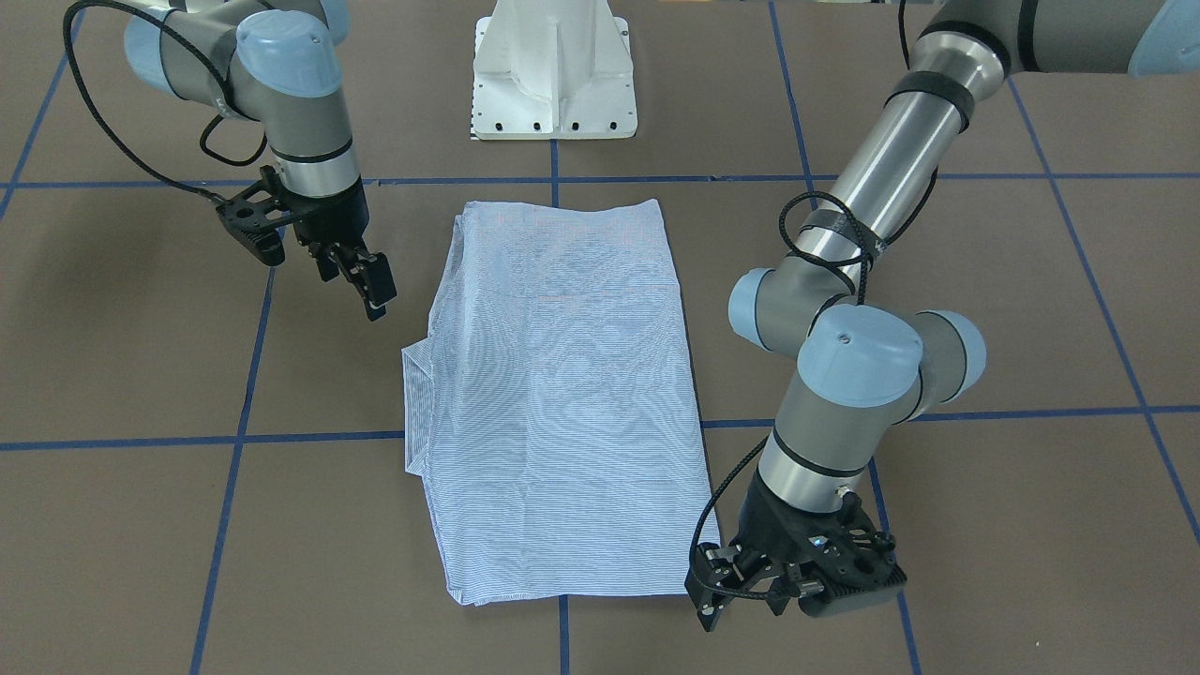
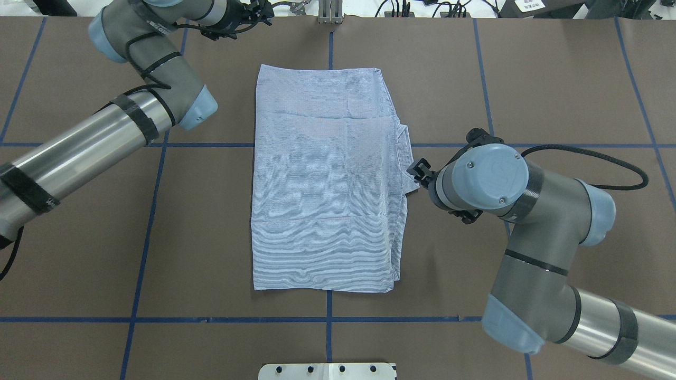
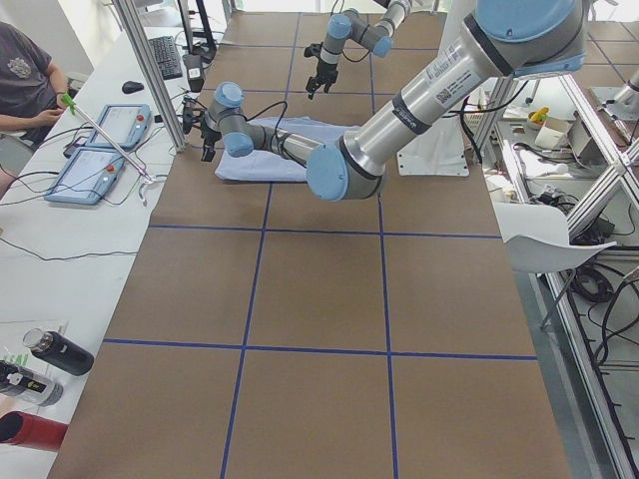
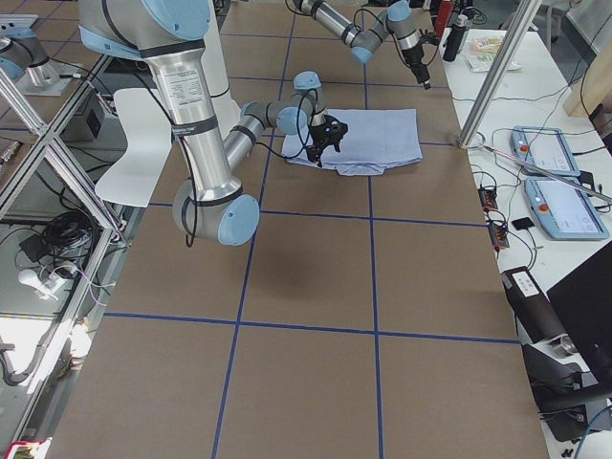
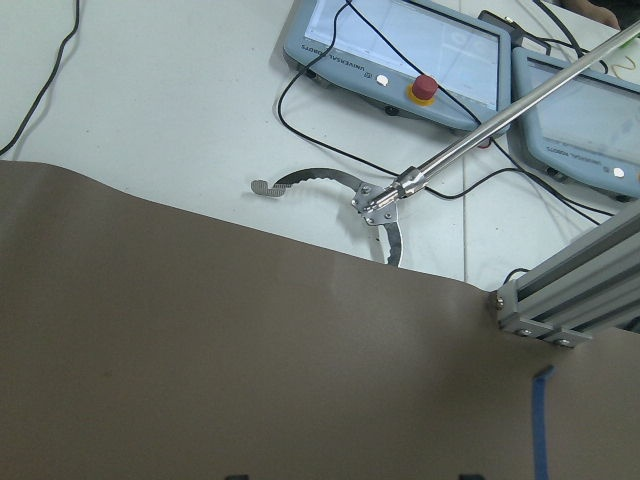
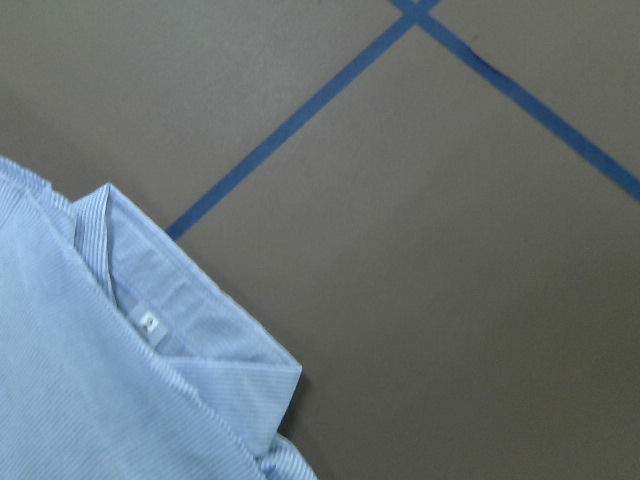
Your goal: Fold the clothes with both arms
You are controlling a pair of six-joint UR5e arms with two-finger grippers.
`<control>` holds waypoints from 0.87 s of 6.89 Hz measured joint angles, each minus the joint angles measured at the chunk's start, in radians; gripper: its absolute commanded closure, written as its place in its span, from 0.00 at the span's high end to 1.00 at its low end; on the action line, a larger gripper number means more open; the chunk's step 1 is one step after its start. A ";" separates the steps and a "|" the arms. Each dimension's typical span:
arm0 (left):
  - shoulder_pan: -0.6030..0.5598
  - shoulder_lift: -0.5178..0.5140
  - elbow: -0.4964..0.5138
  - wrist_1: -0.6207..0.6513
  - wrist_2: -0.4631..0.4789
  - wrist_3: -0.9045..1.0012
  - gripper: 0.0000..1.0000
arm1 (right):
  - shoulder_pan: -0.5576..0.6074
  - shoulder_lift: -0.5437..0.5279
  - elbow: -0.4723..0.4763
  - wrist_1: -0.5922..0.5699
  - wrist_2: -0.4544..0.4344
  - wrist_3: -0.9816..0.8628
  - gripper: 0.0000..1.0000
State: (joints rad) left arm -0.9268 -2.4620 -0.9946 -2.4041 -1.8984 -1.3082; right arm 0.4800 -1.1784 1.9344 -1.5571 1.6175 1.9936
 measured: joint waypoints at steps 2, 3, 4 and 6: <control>-0.010 0.088 -0.118 0.004 -0.079 -0.033 0.94 | -0.138 0.012 0.013 -0.001 -0.111 0.124 1.00; -0.011 0.104 -0.132 0.004 -0.089 -0.040 0.94 | -0.205 0.009 0.019 -0.001 -0.163 0.186 1.00; -0.011 0.114 -0.136 0.003 -0.092 -0.042 0.94 | -0.257 0.004 0.020 -0.001 -0.200 0.224 1.00; -0.012 0.121 -0.137 0.002 -0.093 -0.044 0.94 | -0.313 -0.007 0.014 -0.001 -0.226 0.247 1.00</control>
State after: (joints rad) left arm -0.9387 -2.3413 -1.1318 -2.4021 -1.9910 -1.3524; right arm 0.1666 -1.1852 1.9482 -1.5585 1.3914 2.2404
